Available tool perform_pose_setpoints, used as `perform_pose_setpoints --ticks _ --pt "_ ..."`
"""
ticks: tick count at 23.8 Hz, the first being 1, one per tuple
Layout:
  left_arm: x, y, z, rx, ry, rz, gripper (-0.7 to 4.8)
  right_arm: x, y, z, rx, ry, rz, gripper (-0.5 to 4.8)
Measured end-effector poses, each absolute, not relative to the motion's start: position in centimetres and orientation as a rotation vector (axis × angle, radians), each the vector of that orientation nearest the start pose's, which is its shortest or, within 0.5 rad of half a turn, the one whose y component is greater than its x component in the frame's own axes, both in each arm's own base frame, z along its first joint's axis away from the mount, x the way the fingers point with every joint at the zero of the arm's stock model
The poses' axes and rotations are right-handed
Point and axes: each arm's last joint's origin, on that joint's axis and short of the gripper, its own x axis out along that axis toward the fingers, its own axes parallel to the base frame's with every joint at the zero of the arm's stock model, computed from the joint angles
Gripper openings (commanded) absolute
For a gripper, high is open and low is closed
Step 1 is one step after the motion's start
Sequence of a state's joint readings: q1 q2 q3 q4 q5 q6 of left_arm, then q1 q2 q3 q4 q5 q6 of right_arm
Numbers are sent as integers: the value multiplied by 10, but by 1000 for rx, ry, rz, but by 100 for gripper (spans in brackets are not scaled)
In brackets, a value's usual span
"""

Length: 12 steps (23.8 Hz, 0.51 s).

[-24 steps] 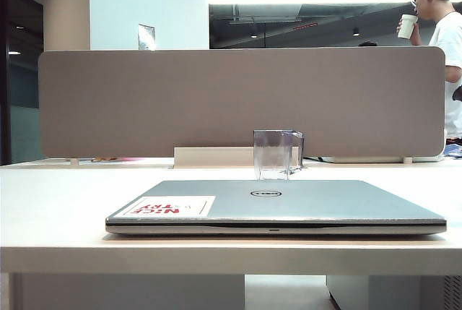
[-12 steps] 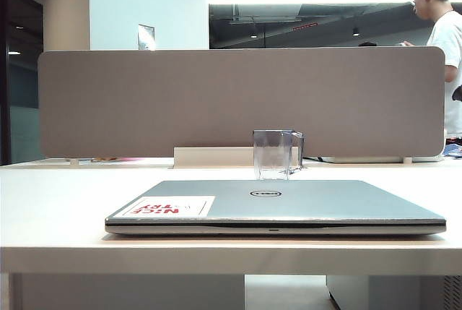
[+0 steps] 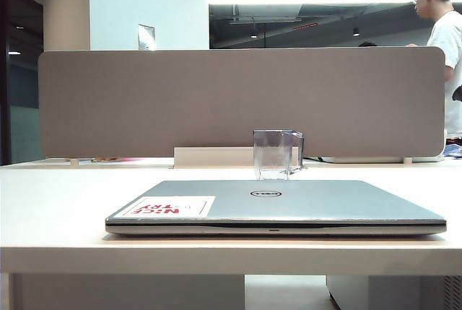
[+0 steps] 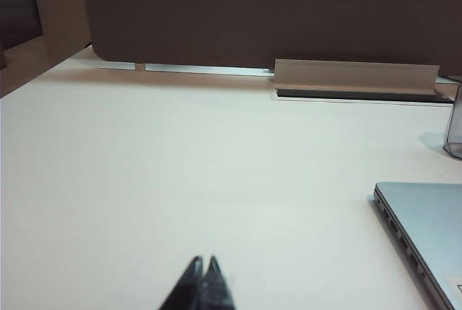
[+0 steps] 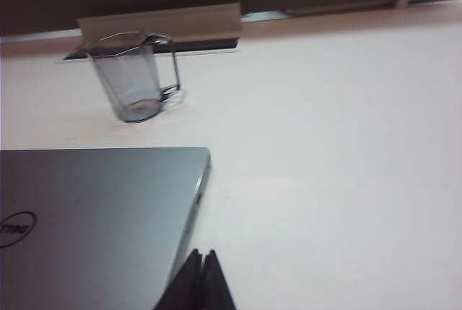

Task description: Pick up the water cup and place it on the side of the laptop away from you.

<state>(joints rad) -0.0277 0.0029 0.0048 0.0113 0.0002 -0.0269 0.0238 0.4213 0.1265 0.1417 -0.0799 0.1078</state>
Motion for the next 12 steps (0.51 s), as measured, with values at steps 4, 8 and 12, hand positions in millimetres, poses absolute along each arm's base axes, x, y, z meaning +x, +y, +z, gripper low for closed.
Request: perform_pose_setpoints --ticks 4,8,12 --pt "98 -3 166 -27 -12 -28 -6 120 3 175 111 129 64 -2" --pt "98 -3 166 -27 -12 -28 -6 112 3 168 109 60 68 -2" --pt "98 -3 166 -27 -12 -28 -6 107 2 165 108 27 65 -2"
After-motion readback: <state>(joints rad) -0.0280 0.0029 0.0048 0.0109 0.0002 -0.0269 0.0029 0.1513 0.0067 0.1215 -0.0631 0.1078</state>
